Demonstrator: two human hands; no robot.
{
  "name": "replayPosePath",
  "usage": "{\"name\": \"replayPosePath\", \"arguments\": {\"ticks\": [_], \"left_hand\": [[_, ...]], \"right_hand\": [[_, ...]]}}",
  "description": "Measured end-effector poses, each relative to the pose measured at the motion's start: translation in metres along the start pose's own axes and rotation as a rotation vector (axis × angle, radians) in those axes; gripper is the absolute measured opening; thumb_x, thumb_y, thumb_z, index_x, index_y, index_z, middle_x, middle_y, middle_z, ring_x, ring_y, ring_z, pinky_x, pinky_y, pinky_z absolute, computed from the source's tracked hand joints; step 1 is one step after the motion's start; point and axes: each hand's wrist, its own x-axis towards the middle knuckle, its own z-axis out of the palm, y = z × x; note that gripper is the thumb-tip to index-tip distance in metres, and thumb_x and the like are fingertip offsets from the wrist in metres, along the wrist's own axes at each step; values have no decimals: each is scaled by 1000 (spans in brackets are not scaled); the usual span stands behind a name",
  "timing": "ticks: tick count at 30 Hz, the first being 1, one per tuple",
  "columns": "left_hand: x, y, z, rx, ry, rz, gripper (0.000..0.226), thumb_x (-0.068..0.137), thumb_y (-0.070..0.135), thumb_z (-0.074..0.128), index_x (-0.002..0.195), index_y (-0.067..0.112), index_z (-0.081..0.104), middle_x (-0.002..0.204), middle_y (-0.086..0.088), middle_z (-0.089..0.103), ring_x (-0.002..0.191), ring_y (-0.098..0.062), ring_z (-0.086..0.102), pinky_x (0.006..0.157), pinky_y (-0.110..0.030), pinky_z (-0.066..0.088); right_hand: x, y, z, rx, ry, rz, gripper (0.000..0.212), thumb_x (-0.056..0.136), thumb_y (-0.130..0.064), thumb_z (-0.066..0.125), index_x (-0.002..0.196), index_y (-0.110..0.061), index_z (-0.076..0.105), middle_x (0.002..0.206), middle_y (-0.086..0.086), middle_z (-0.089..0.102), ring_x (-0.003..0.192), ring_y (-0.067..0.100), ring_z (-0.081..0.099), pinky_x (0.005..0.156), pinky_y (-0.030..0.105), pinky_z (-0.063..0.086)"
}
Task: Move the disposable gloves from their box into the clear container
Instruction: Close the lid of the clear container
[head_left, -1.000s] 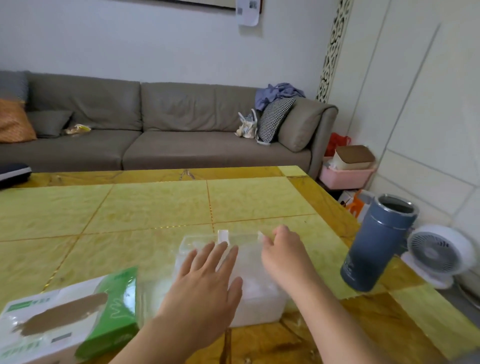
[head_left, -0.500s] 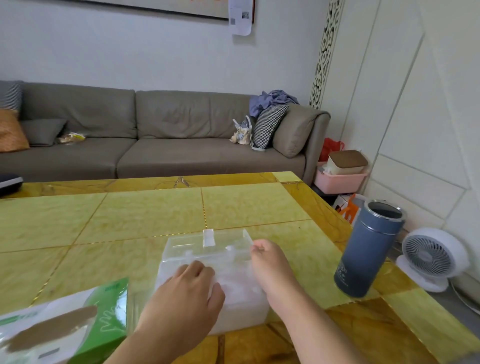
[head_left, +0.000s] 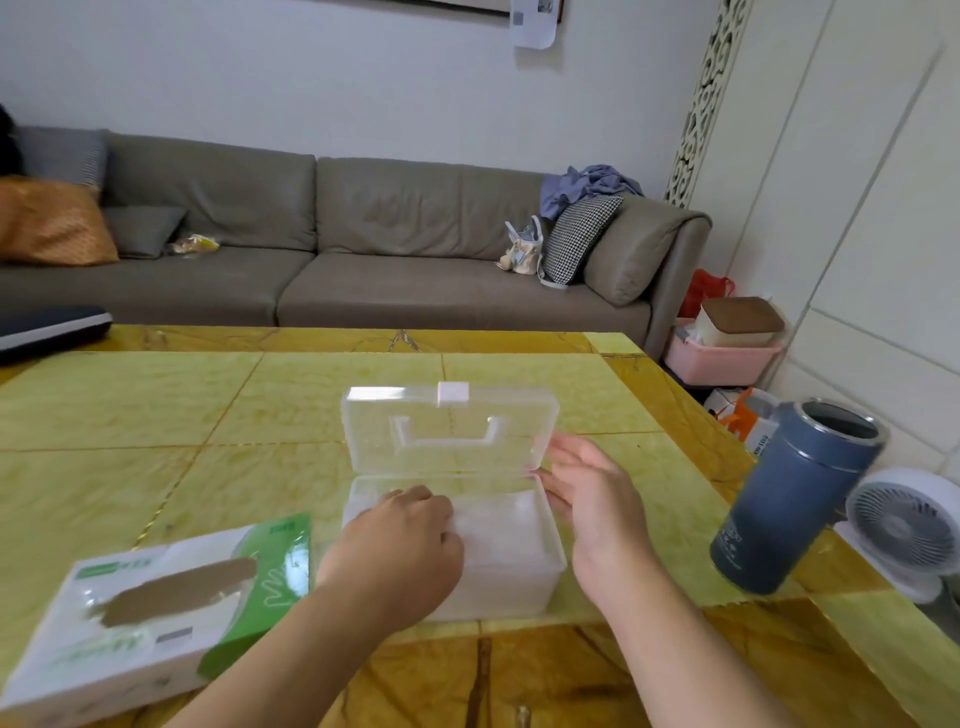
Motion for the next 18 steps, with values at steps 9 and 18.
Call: {"name": "replayPosePath", "arguments": {"ticks": [9, 18], "left_hand": [[-12, -14, 3, 55, 382, 177, 36, 105, 34, 37, 70, 30, 31, 76, 10, 49, 79, -17, 52, 72, -36, 47], [-65, -62, 3, -4, 374, 413, 40, 108, 42, 44, 142, 26, 57, 145, 16, 56, 146, -8, 40, 113, -32, 40]], "right_hand": [[-9, 2, 2, -233, -210, -103, 27, 96, -50, 65, 119, -37, 70, 118, -19, 73, 110, -1, 66, 97, 34, 50], [-15, 12, 8, -355, -254, -117, 44, 91, -64, 55, 131, -48, 63, 137, -28, 61, 133, 0, 53, 118, 43, 42]]}}
